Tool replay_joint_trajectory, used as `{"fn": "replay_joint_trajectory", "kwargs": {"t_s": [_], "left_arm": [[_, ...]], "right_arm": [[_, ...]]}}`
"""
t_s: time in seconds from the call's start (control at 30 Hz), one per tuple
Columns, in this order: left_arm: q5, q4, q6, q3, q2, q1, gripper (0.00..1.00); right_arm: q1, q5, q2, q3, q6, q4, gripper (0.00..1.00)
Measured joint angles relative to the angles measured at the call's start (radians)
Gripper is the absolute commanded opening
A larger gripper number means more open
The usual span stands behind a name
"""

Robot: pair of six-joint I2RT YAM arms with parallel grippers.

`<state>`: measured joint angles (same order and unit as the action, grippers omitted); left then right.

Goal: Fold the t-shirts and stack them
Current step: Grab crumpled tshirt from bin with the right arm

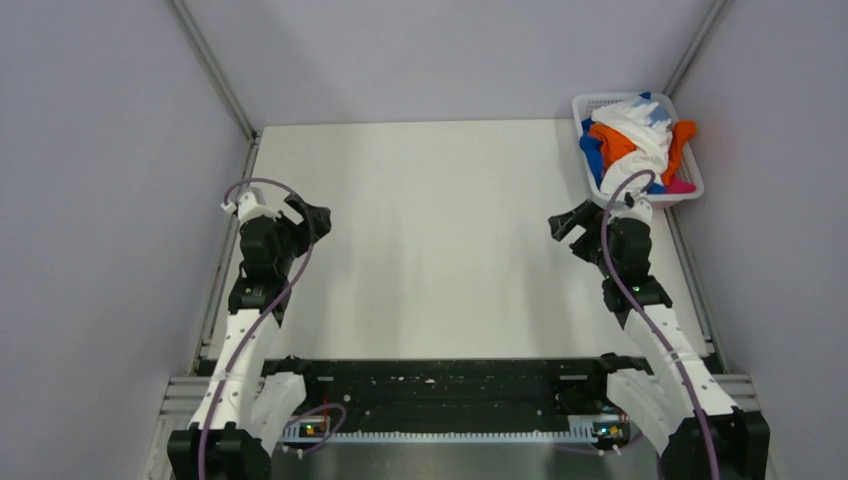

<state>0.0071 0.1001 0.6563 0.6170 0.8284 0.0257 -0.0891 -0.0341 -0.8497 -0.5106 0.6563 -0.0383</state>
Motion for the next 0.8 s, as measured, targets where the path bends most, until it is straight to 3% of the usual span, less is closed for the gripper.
{"fn": "replay_joint_trajectory", "kwargs": {"t_s": [0.27,0.43,0.8], "left_arm": [[0.000,-0.001,-0.004,-0.002,-0.010,0.000,0.99],[0.000,-0.003,-0.005,-0.002,-0.005,0.000,0.99],[0.000,-0.021,-0.012,-0.002,0.051,0.000,0.99]], "right_arm": [[0.000,0.058,0.021,-0.023,-0.005,-0.017,0.99],[0.008,0.166,-0.023,-0.153,-0.065,-0.050,0.99],[0.234,0.241,-0.451,-0.672,-0.228,-0.119,0.99]]}}
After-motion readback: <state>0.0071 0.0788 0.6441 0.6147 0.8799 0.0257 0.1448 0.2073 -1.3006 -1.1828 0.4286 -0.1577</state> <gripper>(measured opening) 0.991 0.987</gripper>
